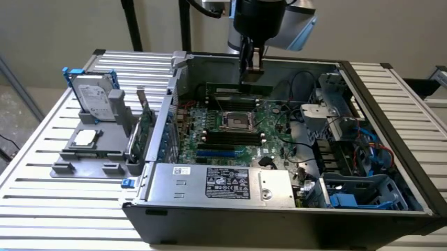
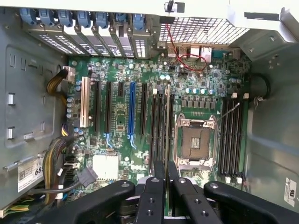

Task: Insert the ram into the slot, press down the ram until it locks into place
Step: 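Insert the ram into the slot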

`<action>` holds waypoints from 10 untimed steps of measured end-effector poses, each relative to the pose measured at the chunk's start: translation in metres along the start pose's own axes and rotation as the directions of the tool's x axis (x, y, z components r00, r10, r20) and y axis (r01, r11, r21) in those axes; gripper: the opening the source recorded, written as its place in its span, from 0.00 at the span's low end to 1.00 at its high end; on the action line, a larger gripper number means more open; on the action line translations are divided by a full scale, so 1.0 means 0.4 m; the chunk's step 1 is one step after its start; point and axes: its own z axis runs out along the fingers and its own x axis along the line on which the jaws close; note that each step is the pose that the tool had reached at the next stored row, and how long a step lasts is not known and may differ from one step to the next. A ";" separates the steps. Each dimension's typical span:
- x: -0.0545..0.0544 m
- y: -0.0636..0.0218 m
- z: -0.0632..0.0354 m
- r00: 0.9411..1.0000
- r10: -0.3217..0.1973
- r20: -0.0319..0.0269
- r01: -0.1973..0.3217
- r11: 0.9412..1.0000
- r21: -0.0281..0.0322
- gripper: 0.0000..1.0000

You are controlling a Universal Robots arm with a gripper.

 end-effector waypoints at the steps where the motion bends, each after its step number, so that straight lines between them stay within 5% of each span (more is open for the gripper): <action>1: 0.000 0.000 0.004 1.000 0.000 0.000 0.000 1.000 0.000 0.13; 10: 0.001 0.000 0.045 1.000 0.000 0.000 0.000 1.000 0.000 0.13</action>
